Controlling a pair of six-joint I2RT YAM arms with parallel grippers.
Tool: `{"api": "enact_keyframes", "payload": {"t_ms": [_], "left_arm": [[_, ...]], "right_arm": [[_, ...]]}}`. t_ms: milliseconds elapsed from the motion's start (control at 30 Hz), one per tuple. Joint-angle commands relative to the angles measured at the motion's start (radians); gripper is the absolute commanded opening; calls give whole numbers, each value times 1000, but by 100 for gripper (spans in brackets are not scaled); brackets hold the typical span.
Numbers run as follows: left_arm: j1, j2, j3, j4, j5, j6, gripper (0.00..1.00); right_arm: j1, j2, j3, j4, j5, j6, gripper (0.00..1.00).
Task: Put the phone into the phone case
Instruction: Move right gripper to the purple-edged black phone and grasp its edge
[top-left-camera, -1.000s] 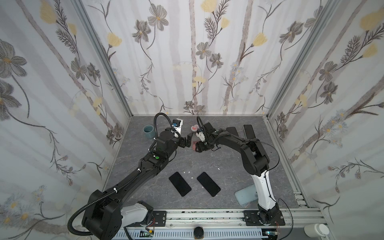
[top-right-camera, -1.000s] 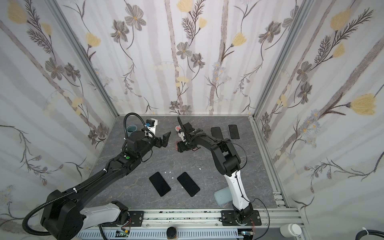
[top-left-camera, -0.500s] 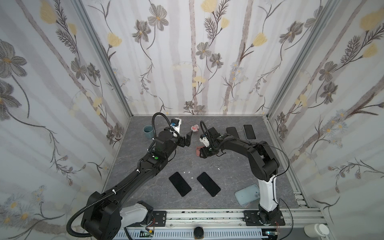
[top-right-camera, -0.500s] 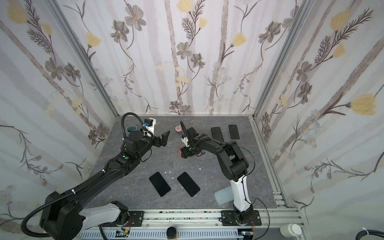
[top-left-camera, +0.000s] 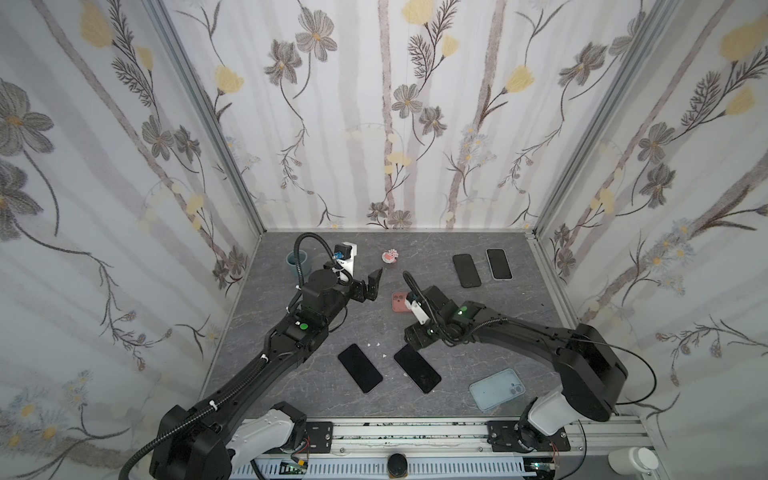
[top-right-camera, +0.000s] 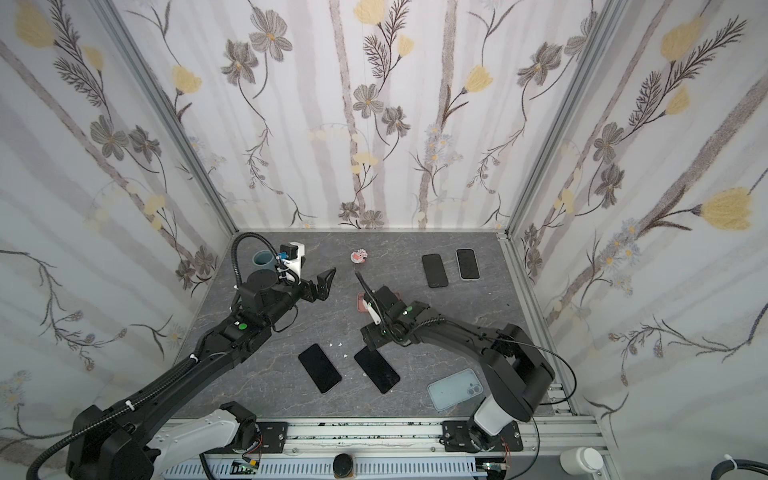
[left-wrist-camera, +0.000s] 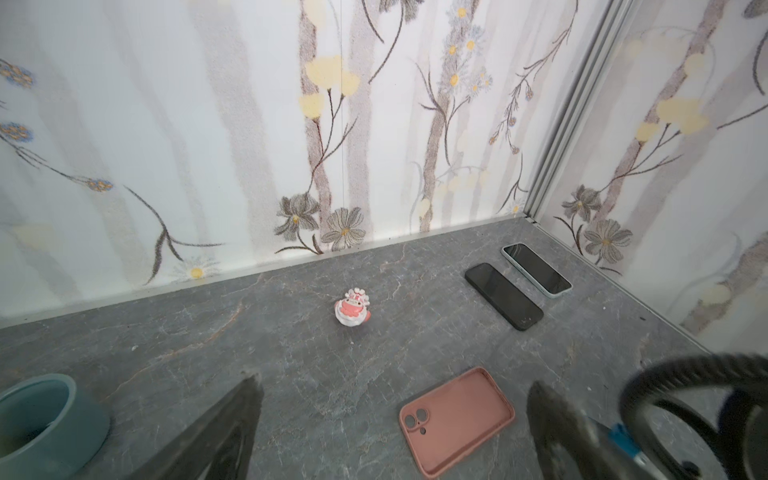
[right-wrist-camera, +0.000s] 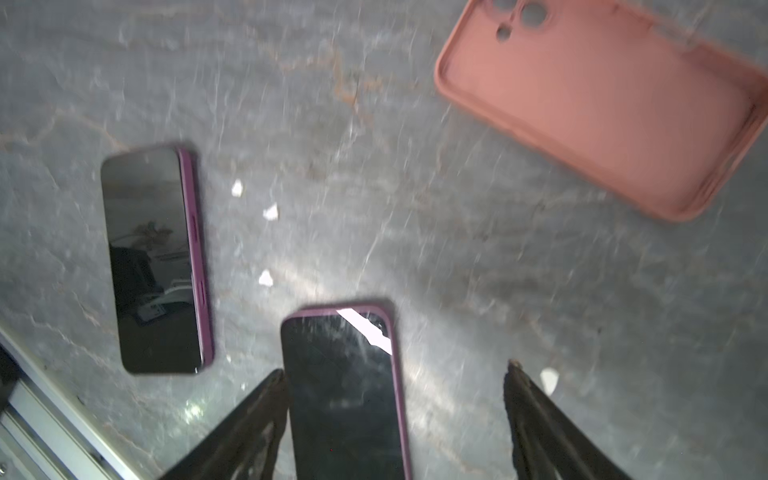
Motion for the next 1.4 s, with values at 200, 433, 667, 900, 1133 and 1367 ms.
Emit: {"api": "enact_keyframes", "payload": {"t_ms": [200,433,667,900,1133,1367], "left_arm": [[-2,-156,-112,-105,105,27,100],[-2,-226,-155,-175,95,18,100],[-2,-239,-136,-245,31,-13,100],[-2,-214,-95,-332,-4,-62,100],[-2,-75,2,-446,22,-176,100],[-1,52,65,-467,175,-258,100]], "right_arm": [[195,-100,-227,83,136,92,88],[230,-72,-243,109,118,102,90],[239,25,-193,54,140,74,85],[245,72,-160,28,156,71,74],[243,72,-163,45,160,68,52],[224,15,-171,89,175,59,49]]}}
